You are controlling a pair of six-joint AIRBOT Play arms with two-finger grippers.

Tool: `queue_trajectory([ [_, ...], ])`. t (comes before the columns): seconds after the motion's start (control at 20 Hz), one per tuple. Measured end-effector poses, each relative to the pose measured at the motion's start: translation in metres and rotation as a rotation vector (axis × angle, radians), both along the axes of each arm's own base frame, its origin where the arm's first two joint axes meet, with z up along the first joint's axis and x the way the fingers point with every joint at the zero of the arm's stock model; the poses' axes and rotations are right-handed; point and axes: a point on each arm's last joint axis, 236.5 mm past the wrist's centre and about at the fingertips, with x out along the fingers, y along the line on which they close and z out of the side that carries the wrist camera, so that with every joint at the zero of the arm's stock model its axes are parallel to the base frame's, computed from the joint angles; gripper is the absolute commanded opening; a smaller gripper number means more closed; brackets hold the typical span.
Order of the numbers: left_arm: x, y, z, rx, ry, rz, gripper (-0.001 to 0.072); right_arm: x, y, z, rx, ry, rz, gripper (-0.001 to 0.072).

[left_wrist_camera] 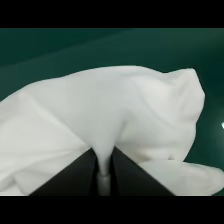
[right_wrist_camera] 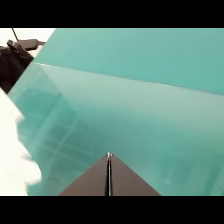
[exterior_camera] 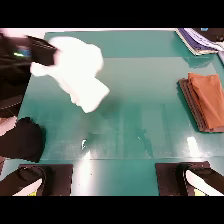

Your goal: Fold the shirts.

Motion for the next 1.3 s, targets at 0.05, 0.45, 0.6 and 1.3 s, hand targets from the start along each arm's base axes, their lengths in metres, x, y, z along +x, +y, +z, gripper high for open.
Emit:
queue_trajectory([
  [0.05,-0.002,-0.029,-0.017,0.016,0.035,-0.061,0.0172,0.003,0.001,0.003,-0.005,0.000,0.006,0.0019],
  [0.45,0.035,-0.120,-0.112,0.003,0.201,-0.154,0.0607,0.009,0.005,-0.005,-0.062,0.081,0.068,0.0018],
  [0.6,0.069,-0.067,-0.143,-0.004,0.311,-0.024,0.0608,0.008,0.005,-0.009,-0.074,0.102,0.076,0.0019],
  [1.3,0.101,-0.058,-0.333,-0.285,0.813,0.138,0.0292,0.008,-0.028,-0.124,-0.053,0.408,0.007,0.0019],
])
